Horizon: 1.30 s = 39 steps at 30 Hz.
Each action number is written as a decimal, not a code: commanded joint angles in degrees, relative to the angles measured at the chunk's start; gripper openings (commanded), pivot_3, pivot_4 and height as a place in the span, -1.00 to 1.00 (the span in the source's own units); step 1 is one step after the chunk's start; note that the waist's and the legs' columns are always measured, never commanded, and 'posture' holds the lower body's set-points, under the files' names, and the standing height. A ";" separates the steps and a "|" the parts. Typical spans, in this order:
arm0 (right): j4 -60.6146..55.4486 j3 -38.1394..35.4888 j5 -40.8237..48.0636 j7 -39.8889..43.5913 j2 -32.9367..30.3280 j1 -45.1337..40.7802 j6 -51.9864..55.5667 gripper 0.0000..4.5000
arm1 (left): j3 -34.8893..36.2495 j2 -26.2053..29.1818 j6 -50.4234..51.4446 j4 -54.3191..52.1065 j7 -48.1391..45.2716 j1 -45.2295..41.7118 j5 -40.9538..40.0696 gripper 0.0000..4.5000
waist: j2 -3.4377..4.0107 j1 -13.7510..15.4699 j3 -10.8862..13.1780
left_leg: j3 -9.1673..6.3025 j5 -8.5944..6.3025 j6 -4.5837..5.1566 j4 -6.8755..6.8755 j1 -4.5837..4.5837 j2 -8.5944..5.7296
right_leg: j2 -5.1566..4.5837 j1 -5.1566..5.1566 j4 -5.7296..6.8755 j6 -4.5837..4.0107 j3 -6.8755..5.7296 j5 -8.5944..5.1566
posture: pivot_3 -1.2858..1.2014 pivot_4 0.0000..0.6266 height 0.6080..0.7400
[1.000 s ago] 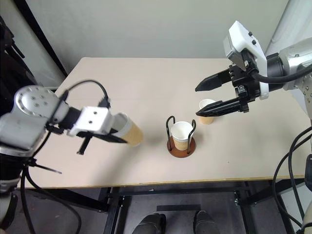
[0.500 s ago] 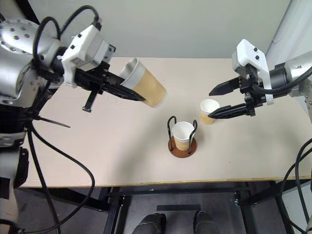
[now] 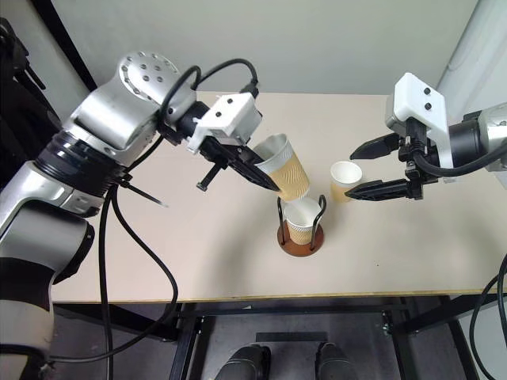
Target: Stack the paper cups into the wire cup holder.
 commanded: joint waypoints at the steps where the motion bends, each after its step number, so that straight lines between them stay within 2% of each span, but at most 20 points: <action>1: -3.67 -4.23 2.58 -1.96 -1.70 -0.25 2.35 0.60 | -0.73 -1.84 -4.82 1.73 -2.01 -3.17 0.25 -0.98 | 0.03 0.12 0.02 | 0.03 0.00 0.00 0.03 -0.06 -0.03 | 0.02 -0.03 0.00 0.02 -0.03 0.00 | 0.03 -0.52 1.00; 12: -6.33 -6.08 6.32 -6.35 -1.94 0.63 5.29 0.60 | -3.70 -6.25 -13.32 7.85 -2.01 -4.24 3.99 -0.98 | 0.05 0.46 0.04 | 0.04 -0.22 0.26 0.66 -0.28 -0.10 | -0.05 0.06 -0.01 0.44 0.06 0.06 | 0.03 -0.52 1.00; 26: -6.41 -5.94 8.27 -8.32 -2.21 0.87 5.19 0.60 | -5.41 -10.20 -18.50 11.71 -2.01 -3.19 8.69 -0.98 | 0.05 0.66 0.05 | 0.11 -0.24 0.30 0.71 -0.26 -0.27 | -0.11 0.11 -0.02 0.65 0.03 0.05 | 0.03 -0.52 1.00; 39: -6.38 -5.92 9.05 -9.18 -2.82 0.99 5.23 0.60 | -7.56 -11.01 -19.91 11.42 -2.01 -2.75 8.62 -0.98 | 0.05 0.65 0.05 | 0.10 -0.28 0.47 0.72 -0.31 -0.67 | -0.51 0.13 -0.01 0.97 0.01 -0.04 | 0.03 -0.52 1.00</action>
